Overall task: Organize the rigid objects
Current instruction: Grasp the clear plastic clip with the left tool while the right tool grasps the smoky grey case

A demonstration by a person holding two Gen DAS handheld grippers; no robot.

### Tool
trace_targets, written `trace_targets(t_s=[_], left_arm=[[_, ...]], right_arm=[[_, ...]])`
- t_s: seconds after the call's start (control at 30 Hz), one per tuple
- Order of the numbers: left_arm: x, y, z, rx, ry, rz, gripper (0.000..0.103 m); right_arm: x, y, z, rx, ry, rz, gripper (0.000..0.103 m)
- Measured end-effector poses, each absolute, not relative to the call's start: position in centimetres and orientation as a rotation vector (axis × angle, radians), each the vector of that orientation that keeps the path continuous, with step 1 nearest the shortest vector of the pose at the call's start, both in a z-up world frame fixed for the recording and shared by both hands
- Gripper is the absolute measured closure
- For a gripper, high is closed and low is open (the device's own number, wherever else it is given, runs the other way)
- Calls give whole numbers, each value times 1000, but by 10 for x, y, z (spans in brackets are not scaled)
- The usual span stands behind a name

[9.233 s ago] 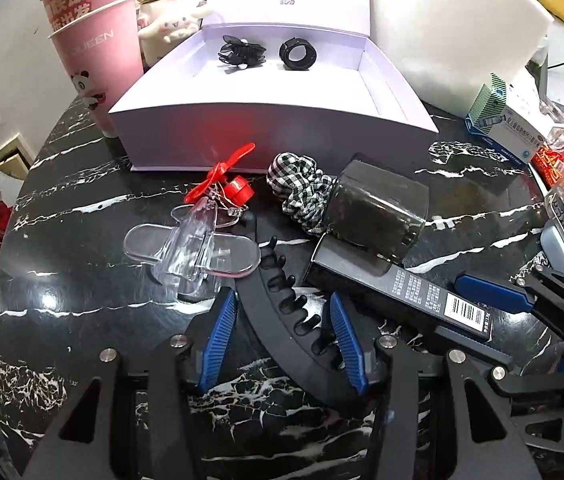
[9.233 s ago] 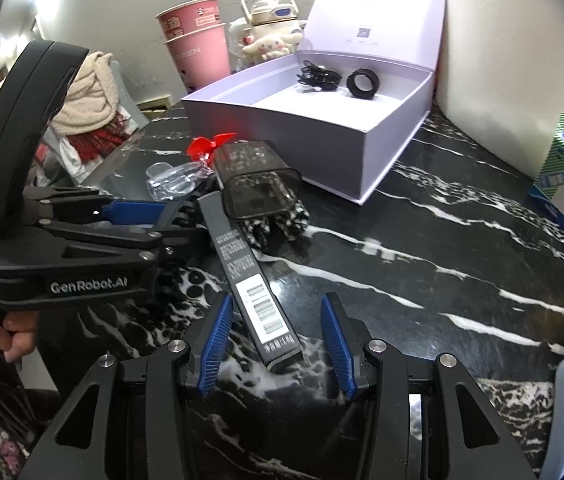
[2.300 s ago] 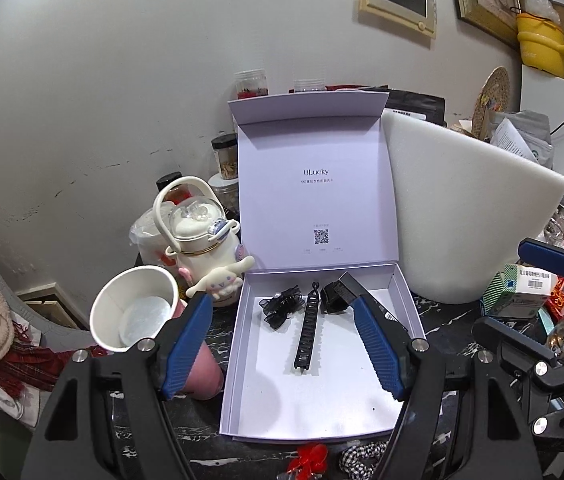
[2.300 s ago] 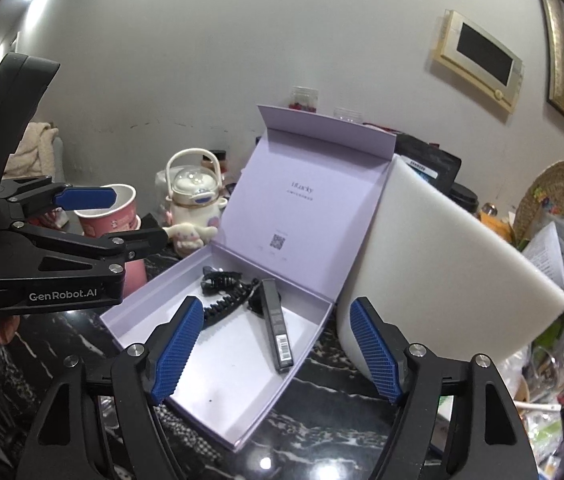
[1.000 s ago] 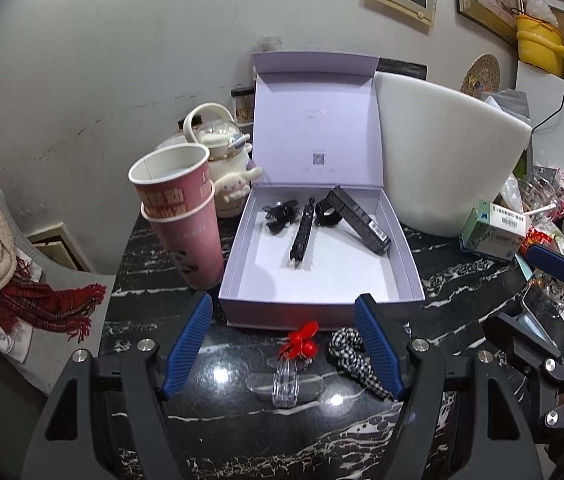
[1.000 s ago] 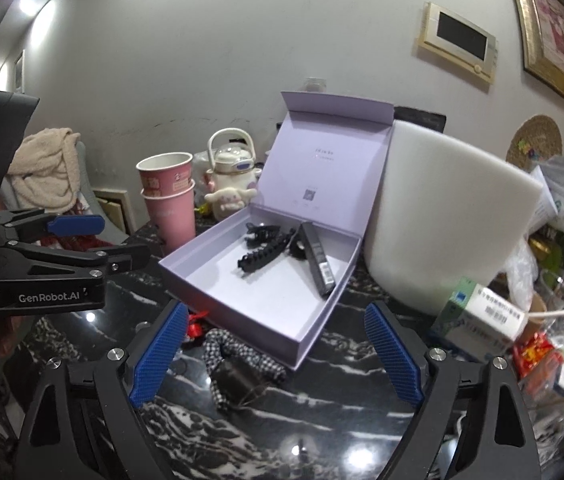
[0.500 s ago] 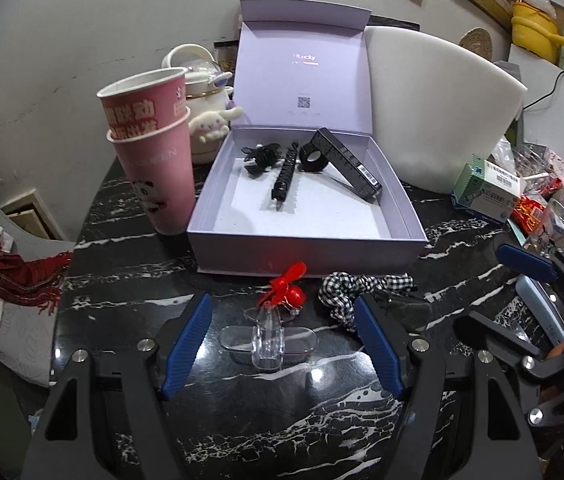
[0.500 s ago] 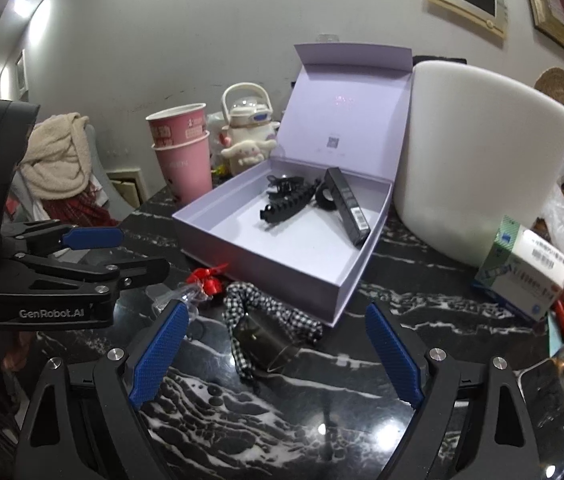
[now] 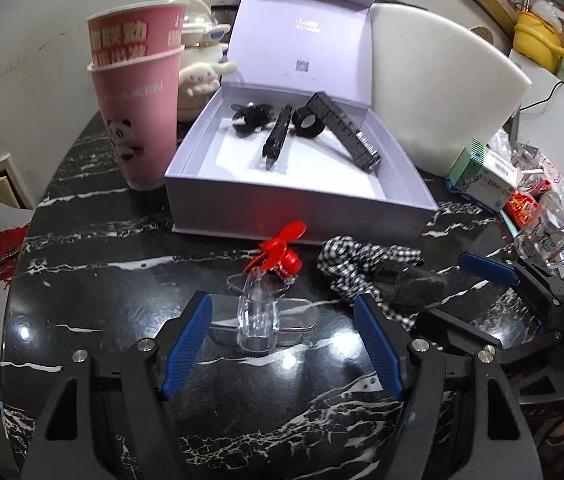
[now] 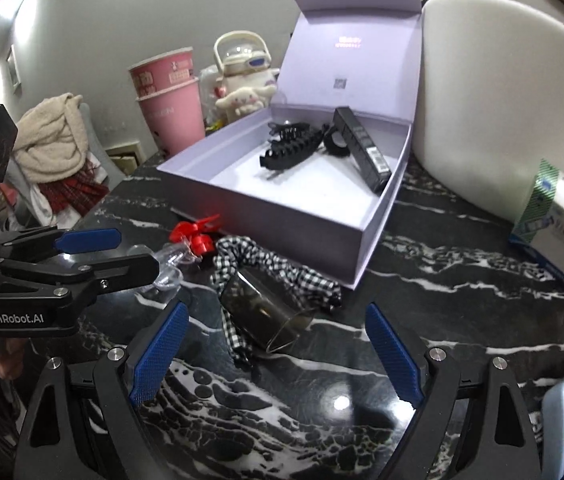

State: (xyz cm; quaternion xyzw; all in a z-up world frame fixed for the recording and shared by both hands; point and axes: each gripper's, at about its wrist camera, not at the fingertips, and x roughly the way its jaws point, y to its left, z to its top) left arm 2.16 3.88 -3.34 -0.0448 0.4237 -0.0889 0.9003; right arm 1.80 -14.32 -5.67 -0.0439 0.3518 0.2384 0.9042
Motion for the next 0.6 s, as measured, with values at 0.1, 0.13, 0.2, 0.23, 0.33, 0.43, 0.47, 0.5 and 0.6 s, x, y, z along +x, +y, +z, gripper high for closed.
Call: trace_targets(t_s=[0.1,0.13,0.2,0.23,0.33,0.43,0.47,0.5,0.6], left_arm=[[25,42,-43,-119,905,-188,30],[27,43,-45,-131,909,-189,30],[28,45,-47,-148,909,-195,30],[28,46,-47,-153,908,-196,30],[28,48,-49,-162,906,-200,30],[28,48,-51,-149,915,-202,30],[28,48,-52,-147,917,-202,30],[29,48,-55,-138,927,-205,30],[31,50,-64,-112,958,-181,30]], right_arm=[[22,-142,-64,-88,749,500,12],[23,-142,-66,-83,755,503,12],[26,-142,-69,-66,770,516,12],[27,-142,-70,-56,774,521,13],[31,-141,-71,-45,783,533,18],[35,-141,-73,-30,794,549,21],[36,-141,-74,-23,798,556,22],[37,-140,-74,-19,802,559,23],[42,-137,-78,-11,817,564,35]])
